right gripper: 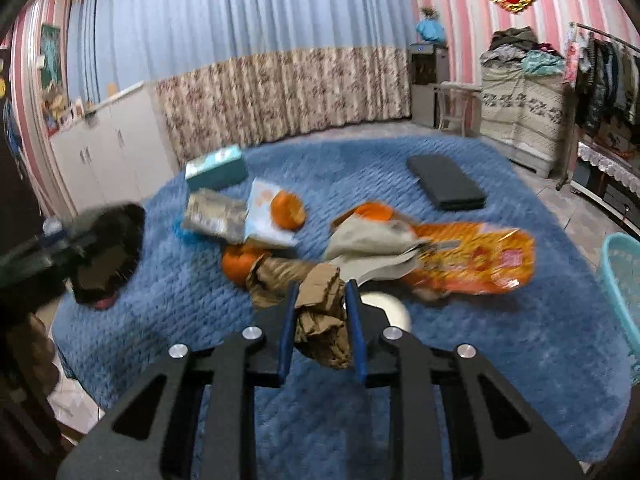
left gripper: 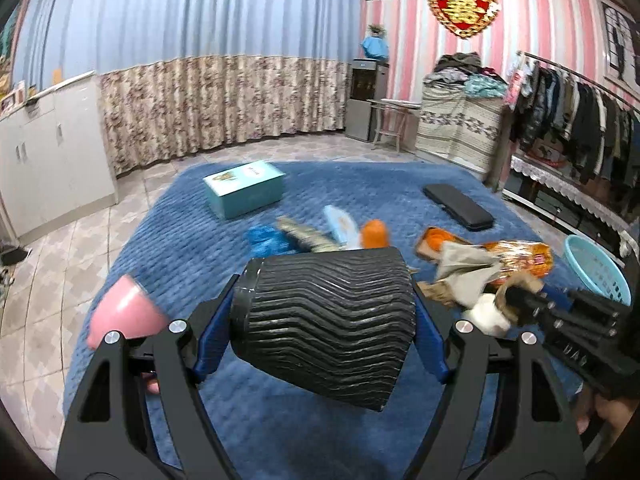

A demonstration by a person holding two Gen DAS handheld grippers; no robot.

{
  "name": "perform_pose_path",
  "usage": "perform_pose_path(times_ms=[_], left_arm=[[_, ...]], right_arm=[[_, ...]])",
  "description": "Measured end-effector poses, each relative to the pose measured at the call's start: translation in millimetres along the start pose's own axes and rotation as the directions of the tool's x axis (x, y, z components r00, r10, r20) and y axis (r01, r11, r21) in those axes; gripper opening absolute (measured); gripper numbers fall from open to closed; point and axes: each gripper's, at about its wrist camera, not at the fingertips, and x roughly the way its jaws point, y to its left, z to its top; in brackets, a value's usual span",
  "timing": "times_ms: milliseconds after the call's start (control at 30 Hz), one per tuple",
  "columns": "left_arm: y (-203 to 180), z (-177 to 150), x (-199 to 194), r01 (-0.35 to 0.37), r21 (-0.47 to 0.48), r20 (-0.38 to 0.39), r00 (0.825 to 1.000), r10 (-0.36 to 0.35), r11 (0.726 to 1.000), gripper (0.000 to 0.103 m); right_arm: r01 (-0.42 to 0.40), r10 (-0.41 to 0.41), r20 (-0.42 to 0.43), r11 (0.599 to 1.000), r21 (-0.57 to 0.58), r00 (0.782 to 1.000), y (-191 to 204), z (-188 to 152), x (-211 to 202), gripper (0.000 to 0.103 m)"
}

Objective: Collect trash
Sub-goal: 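Grasp the crumpled brown paper with the right tool while the left tool holds the black pad, then carry the black pad and brown paper in both tools over the blue basket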

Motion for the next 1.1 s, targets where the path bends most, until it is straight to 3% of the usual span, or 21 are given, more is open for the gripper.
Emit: perform_pose_path(times_ms=[200,400,600,867,1100], left_arm=[[-46,22,13,0.082,0.001,0.016,0.997,-0.082,0.997,0.075],[-111,51,27,0.159,0.041,0.057,0.985,-0.161,0.986,0.075],[-174,71,35,0.231,0.095,0.078,0.968,-0.239,0.968,0.075],[-235,58,48,0.296,0.166,0.035,0.952,-0.305,0.941,0.075],[-297,47,77,0.384,0.2,-0.036,0.922,-0.385,0.902,0.075]], right_arm=[[0.105,-0.114,0.081,0.989,0.101,0.99,-65,30,-31,0.024],[0.263,-0.286,0.157,0.952,0.155,0.945,-132,71,-67,0.024],[0.365,-0.394,0.167,0.914,0.176,0.904,-184,102,-81,0.024],[0.46,-0.508,0.113,0.838,0.294,0.854,-248,52,-90,0.024],[0.517,-0.573,0.099,0.791,0.326,0.814,-286,30,-109,0.024]])
